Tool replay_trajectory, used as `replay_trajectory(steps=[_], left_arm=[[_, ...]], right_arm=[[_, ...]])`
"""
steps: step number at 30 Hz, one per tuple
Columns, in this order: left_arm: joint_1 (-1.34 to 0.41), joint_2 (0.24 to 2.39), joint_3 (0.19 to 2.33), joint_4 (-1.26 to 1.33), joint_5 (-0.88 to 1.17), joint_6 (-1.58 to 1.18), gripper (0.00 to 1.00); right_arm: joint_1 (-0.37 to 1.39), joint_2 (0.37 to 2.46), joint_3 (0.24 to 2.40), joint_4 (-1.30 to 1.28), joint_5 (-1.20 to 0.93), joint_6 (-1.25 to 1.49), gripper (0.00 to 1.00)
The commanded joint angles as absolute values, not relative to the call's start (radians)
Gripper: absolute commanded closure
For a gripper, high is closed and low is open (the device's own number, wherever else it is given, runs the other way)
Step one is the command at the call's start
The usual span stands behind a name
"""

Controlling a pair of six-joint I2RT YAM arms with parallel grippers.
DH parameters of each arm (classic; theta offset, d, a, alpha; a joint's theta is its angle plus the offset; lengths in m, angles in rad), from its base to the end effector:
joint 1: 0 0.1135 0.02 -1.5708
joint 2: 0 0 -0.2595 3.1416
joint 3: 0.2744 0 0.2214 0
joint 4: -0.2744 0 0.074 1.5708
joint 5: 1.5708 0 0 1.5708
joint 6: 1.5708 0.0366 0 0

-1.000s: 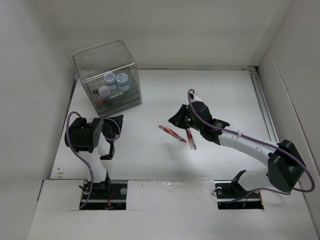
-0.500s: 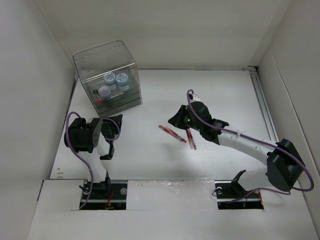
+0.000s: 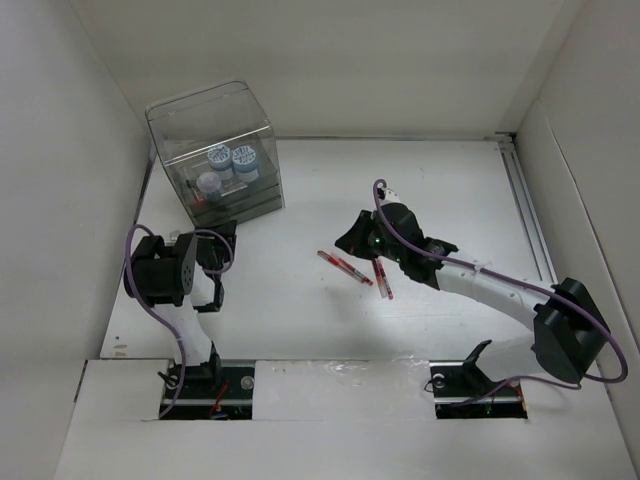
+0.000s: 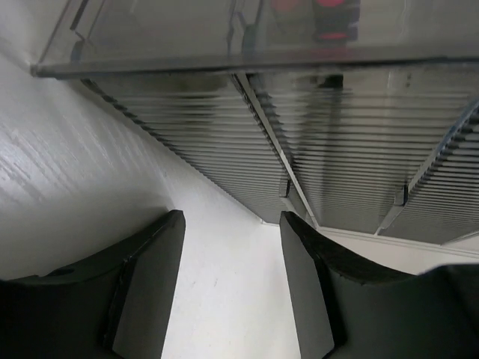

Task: Sort the stationery into containers
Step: Open the drawer

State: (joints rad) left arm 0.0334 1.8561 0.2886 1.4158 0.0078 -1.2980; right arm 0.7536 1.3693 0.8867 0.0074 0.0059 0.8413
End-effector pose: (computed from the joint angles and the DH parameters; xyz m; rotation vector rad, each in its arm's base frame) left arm 0.2629 0.0085 0.1329 -1.1167 1.4320 -0.9273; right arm 0.2065 0.1935 0.2714 0.1002 2.1925 0.9536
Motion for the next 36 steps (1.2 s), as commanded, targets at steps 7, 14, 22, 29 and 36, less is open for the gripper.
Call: replay_trajectory(steps=[7, 14, 22, 29, 36], left_arm=[[0.044, 1.852, 0.318, 1.872, 0.029, -1.279, 0.51], [0.044, 1.821, 0.327, 1.871, 0.041, -1.289, 0.71], [0.044, 1.775, 0.305, 1.884, 0.060, -1.289, 0.54], [0.044, 1.723, 0.357, 1.793, 0.060, -1.258, 0.72], [0.044, 1.741, 0.405, 1.761, 0.049, -1.249, 0.71]], right_arm=[[0.749, 1.367, 0.899, 0.046, -0.011, 0.818, 0.77], [0.749, 1.367, 0.899, 0.046, -0.011, 0.818, 0.78], [0.749, 1.376, 0.899, 0.046, -0.011, 0.818, 0.78], [0.749, 1.376, 0.899, 0.046, -0.020, 0.818, 0.79], [0.749, 1.376, 0.899, 0.046, -0.020, 0.818, 0.79]])
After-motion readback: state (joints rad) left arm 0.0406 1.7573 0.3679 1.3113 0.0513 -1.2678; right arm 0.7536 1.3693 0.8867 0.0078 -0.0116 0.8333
